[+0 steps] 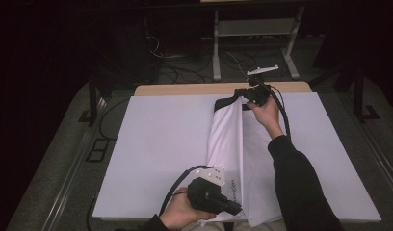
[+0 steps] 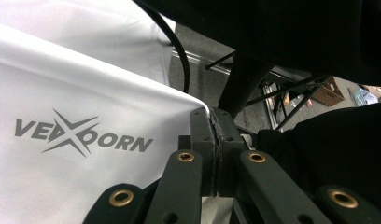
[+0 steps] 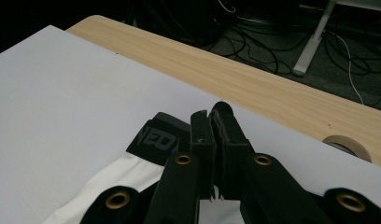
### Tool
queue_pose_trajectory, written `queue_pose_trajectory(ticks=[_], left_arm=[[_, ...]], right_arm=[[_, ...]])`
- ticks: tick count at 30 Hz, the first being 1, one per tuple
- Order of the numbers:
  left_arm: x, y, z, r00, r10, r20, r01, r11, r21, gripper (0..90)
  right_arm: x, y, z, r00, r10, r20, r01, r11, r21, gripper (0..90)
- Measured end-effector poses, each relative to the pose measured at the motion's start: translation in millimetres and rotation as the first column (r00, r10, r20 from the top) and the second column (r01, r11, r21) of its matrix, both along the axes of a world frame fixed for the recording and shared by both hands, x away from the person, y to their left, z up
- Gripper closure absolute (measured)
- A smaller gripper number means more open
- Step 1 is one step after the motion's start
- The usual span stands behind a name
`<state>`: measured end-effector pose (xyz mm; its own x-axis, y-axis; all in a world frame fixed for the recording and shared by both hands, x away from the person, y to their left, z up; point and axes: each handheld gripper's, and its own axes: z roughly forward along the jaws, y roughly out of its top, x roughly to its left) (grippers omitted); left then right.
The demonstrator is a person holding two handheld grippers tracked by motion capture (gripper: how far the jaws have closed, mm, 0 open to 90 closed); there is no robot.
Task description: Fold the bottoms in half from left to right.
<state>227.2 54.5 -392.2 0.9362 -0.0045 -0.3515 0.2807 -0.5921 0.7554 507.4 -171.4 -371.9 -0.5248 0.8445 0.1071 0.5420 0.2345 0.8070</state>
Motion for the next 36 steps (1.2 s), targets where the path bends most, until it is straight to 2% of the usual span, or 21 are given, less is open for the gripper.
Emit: queue_pose_trajectory(ticks=[4,12,18,26,36], left_arm=[[2.3,-10.8,-4.5,0.9998,-0.011,-0.014,0.011,0.9999,-0.007,87.7],[5.5,-28.4,-4.5,0.9989,-0.044,-0.011,0.044,0.9990,-0.007,87.7],[9.7,-39.7,-5.6,0.9988,-0.044,-0.023,0.043,0.9990,-0.015,87.7],[9.6,-61.1,-7.4,0.9976,-0.066,-0.024,0.065,0.9977,-0.020,87.7],[8.7,-84.1,-16.4,0.9965,-0.068,-0.049,0.067,0.9972,-0.033,87.7]], right_arm=[[0.3,-6.5,-2.3,1.0000,-0.005,-0.003,0.005,1.000,0.005,85.6],[0.0,-18.2,-2.5,1.0000,0.003,-0.008,-0.003,1.000,-0.013,85.6],[1.8,-29.5,-1.8,1.0000,0.003,-0.006,-0.003,1.000,-0.012,85.6],[3.0,-41.4,-3.2,0.9998,0.014,-0.016,-0.014,1.000,0.004,85.6],[4.1,-51.6,-1.7,0.9996,0.023,-0.018,-0.023,1.000,-0.011,85.6]])
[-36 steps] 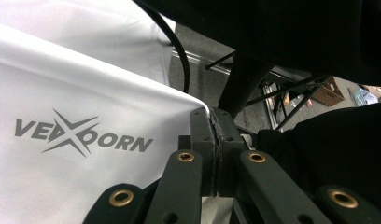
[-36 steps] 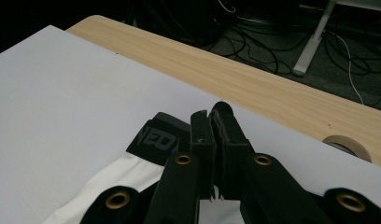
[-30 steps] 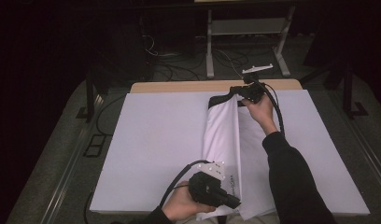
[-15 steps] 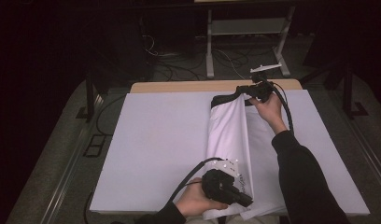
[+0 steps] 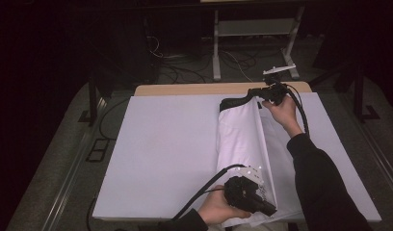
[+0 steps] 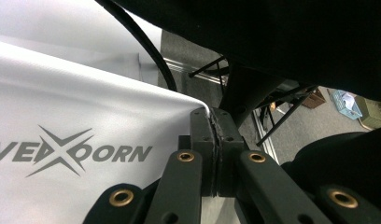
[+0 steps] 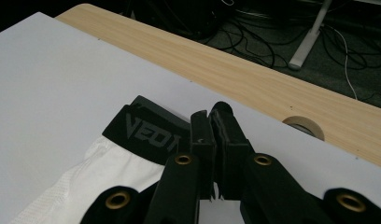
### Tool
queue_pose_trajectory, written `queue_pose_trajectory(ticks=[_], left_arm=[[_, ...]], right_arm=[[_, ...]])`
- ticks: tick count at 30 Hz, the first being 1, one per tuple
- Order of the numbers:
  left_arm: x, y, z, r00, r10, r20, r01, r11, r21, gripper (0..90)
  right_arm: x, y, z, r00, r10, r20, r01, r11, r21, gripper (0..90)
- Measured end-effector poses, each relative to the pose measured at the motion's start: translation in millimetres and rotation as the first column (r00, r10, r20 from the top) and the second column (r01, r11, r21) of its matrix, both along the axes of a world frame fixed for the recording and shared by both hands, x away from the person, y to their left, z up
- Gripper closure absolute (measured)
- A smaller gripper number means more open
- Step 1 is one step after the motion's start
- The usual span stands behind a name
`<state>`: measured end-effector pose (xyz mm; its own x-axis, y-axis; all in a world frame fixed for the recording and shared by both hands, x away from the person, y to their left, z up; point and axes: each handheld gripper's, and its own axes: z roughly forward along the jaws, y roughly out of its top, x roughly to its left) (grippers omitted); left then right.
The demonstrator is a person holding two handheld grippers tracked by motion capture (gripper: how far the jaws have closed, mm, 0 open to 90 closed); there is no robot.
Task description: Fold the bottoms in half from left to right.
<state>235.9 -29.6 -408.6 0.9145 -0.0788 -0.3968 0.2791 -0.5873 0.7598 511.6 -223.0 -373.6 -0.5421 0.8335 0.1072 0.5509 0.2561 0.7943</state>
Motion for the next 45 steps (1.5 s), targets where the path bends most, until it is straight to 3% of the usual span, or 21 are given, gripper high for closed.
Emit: queue_pose_trajectory(ticks=[5,14,21,35,45], left_arm=[[1.1,-8.0,-2.6,1.0000,0.005,-0.007,-0.005,1.0000,-0.003,87.7],[-1.1,-30.9,-4.9,0.9989,0.012,0.045,-0.013,0.9999,0.011,87.7],[0.8,-47.2,-12.6,0.9988,0.015,0.047,-0.016,0.9996,0.022,87.6],[9.3,-69.0,-24.0,0.9993,0.032,0.021,-0.033,0.9995,0.003,87.7],[13.0,-81.6,-36.1,0.9987,0.051,-0.004,-0.051,0.9987,0.004,87.6]], right_arm=[[0.0,-4.3,1.6,1.0000,0.003,0.002,-0.003,1.000,-0.008,85.6],[2.4,-12.2,-1.4,0.9996,0.027,-0.009,-0.027,1.000,-0.009,85.6],[5.9,-23.6,-5.7,0.9989,0.041,-0.023,-0.040,0.999,0.012,85.6],[11.7,-34.8,-11.4,0.9978,0.059,-0.032,-0.058,0.998,0.017,85.6],[13.4,-38.0,-15.4,0.9973,0.063,-0.037,-0.064,0.998,-0.010,85.6]])
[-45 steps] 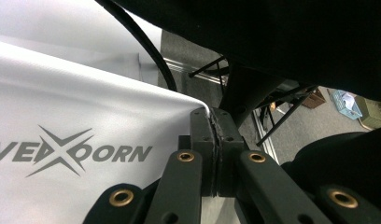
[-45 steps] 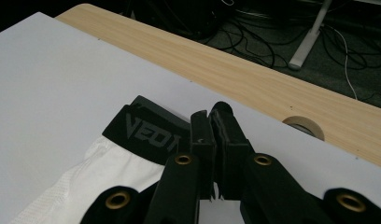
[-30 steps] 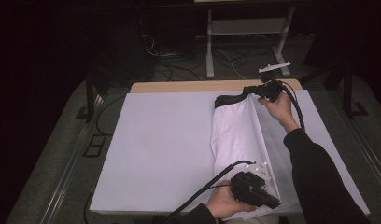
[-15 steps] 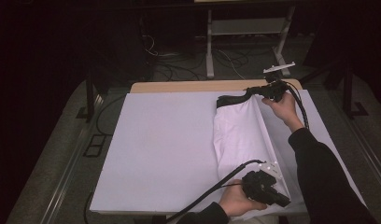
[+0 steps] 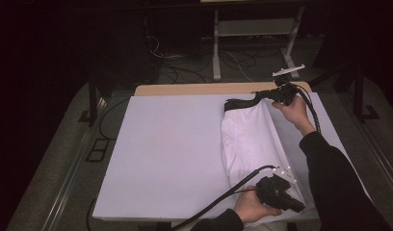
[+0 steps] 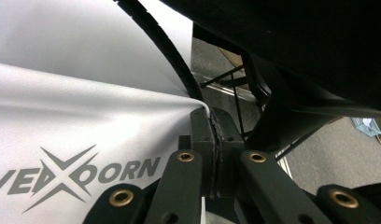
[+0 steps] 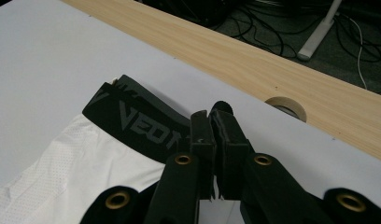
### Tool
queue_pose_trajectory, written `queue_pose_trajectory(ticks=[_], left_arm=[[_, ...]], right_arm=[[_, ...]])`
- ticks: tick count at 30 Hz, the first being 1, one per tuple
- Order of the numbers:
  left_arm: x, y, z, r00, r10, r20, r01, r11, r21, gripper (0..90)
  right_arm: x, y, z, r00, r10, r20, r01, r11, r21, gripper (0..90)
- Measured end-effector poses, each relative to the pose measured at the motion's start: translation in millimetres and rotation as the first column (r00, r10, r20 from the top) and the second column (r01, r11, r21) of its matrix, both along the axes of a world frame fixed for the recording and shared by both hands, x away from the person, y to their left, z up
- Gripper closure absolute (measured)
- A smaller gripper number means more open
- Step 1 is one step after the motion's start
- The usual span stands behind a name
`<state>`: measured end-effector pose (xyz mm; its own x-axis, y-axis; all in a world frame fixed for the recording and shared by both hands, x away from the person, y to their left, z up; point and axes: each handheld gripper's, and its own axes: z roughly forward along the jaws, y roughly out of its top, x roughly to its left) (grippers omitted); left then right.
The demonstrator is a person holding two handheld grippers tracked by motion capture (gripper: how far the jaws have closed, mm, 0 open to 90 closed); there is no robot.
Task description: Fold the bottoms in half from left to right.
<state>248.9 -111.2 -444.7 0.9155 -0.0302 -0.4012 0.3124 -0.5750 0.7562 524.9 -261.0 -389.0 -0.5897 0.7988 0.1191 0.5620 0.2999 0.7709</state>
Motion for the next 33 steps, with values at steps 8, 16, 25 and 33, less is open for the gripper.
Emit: queue_pose_trajectory(ticks=[8,16,25,33], left_arm=[[4.5,-10.2,-4.8,0.9994,0.028,-0.018,-0.028,0.9995,0.011,87.6],[7.4,-17.5,-8.1,0.9980,0.054,-0.032,-0.053,0.9983,0.022,87.5],[8.5,-23.6,-13.0,0.9961,0.079,-0.039,-0.078,0.9966,0.025,83.1],[7.7,-15.5,-5.9,0.9836,0.180,0.006,-0.180,0.9836,-0.004,38.2]], right_arm=[[0.8,-0.3,-3.1,1.0000,0.002,-0.002,-0.002,1.000,-0.011,85.6],[2.0,1.5,-5.6,0.9999,0.010,-0.003,-0.010,1.000,-0.020,85.6],[4.0,1.4,-8.2,0.9999,0.013,-0.006,-0.013,0.999,-0.035,84.6],[-3.8,2.0,-8.1,0.9999,-0.015,0.005,0.015,0.999,-0.052,48.2]])
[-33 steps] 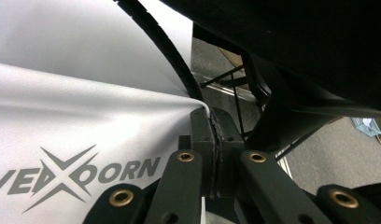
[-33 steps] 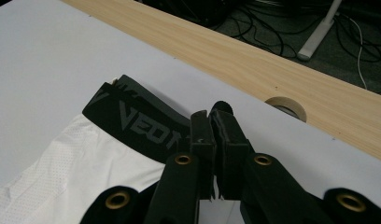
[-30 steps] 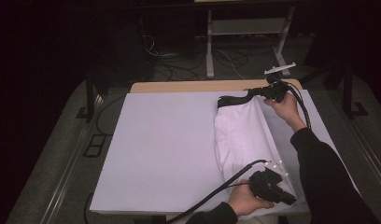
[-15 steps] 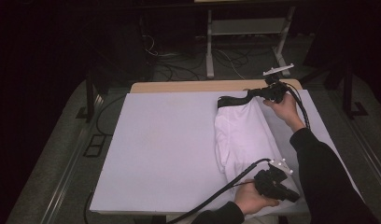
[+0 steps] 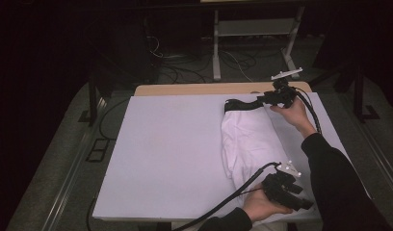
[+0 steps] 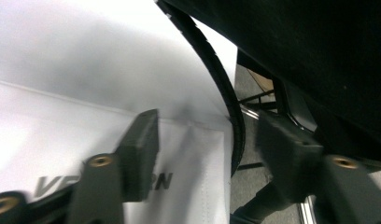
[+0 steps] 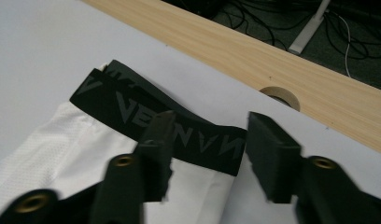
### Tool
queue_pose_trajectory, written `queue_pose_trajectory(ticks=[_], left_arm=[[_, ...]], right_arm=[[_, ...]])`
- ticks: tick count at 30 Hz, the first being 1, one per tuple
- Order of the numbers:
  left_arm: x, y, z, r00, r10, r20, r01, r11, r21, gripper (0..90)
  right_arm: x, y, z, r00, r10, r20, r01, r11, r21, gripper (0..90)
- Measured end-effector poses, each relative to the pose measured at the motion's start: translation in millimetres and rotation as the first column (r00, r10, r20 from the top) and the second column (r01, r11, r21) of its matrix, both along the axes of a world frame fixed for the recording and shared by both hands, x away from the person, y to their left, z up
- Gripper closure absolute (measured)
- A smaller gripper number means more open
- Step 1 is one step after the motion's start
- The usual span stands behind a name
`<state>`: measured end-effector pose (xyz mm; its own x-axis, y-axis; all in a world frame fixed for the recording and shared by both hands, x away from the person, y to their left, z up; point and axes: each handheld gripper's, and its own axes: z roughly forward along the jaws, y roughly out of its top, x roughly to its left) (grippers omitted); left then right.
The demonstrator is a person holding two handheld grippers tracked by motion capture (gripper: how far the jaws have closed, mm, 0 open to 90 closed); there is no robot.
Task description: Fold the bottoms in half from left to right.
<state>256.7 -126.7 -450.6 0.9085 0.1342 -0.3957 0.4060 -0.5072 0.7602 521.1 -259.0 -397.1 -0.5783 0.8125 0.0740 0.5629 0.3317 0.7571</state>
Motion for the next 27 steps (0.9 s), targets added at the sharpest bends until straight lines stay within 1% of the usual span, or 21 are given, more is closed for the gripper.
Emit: queue_pose_trajectory(ticks=[1,3,5,6,7,8,10,11,13,15,16,20,22,23,24,25,27], left_arm=[[0.0,0.9,0.8,0.9999,0.012,0.000,-0.012,0.9999,-0.003,34.5],[1.2,4.1,3.4,0.9997,0.022,0.004,-0.022,0.9997,-0.008,28.8],[2.3,7.8,6.3,0.9992,0.040,0.003,-0.040,0.9990,-0.017,24.5],[3.5,9.9,7.6,0.9995,0.031,0.008,-0.031,0.9993,-0.023,21.2],[4.3,11.8,9.4,0.9989,0.043,0.018,-0.042,0.9988,-0.024,16.7],[5.5,13.8,11.2,0.9984,0.049,0.027,-0.049,0.9985,-0.024,15.5],[9.1,18.0,14.5,0.9981,0.056,0.027,-0.056,0.9980,-0.030,11.4],[10.3,19.2,15.5,0.9977,0.061,0.028,-0.060,0.9975,-0.037,8.9],[13.8,23.1,19.2,0.9963,0.074,0.043,-0.072,0.9967,-0.036,2.9],[18.7,28.5,24.0,0.9937,0.097,0.056,-0.095,0.9944,-0.046,0.8],[21.2,31.2,26.2,0.9928,0.105,0.058,-0.102,0.9938,-0.044,0.0],[30.3,42.7,33.6,0.9908,0.120,0.063,-0.116,0.9918,-0.053,0.0],[34.6,47.8,37.1,0.9888,0.129,0.074,-0.126,0.9910,-0.045,0.0],[36.7,50.6,39.0,0.9872,0.135,0.085,-0.132,0.9905,-0.040,0.0],[39.4,54.9,41.2,0.9842,0.149,0.096,-0.145,0.9884,-0.044,0.0],[40.9,57.8,42.5,0.9821,0.161,0.097,-0.157,0.9864,-0.048,0.0],[46.5,66.8,45.8,0.9750,0.196,0.106,-0.190,0.9800,-0.059,0.0]], right_arm=[[-1.2,-1.0,1.0,1.0000,-0.005,0.001,0.005,1.000,0.008,43.3],[-2.6,-2.8,2.0,1.0000,-0.003,-0.006,0.003,1.000,0.030,36.1],[-5.1,-4.3,3.3,0.9999,-0.001,-0.010,0.002,0.998,0.056,29.3],[-6.4,-4.8,4.0,0.9999,0.003,-0.010,-0.002,0.998,0.063,26.6],[-7.8,-5.0,4.9,1.0000,0.004,-0.007,-0.004,0.998,0.066,21.7],[-9.2,-5.2,5.9,1.0000,0.002,-0.007,-0.002,0.998,0.066,15.2],[-12.0,-6.4,8.2,1.0000,0.006,-0.005,-0.006,0.997,0.078,11.7],[-14.0,-7.3,10.1,1.0000,0.003,-0.003,-0.003,0.996,0.091,7.7],[-17.0,-8.8,12.1,1.0000,0.004,-0.001,-0.004,0.994,0.112,2.3],[-19.5,-9.4,13.9,1.0000,0.009,-0.001,-0.008,0.993,0.121,1.8],[-21.3,-9.9,14.9,0.9999,0.012,0.002,-0.012,0.991,0.130,1.6],[-25.9,-11.0,16.5,0.9999,0.013,0.005,-0.013,0.990,0.143,0.3],[-28.6,-11.6,16.9,0.9999,0.011,0.010,-0.012,0.989,0.146,0.3],[-29.3,-12.0,16.9,0.9999,0.010,0.009,-0.011,0.989,0.147,0.3],[-30.3,-12.4,16.9,0.9999,0.010,0.009,-0.012,0.989,0.149,0.3],[-32.1,-13.0,16.9,0.9999,0.010,0.011,-0.011,0.989,0.151,0.3],[-34.9,-13.4,16.3,0.9999,0.011,0.008,-0.012,0.987,0.157,0.3]])
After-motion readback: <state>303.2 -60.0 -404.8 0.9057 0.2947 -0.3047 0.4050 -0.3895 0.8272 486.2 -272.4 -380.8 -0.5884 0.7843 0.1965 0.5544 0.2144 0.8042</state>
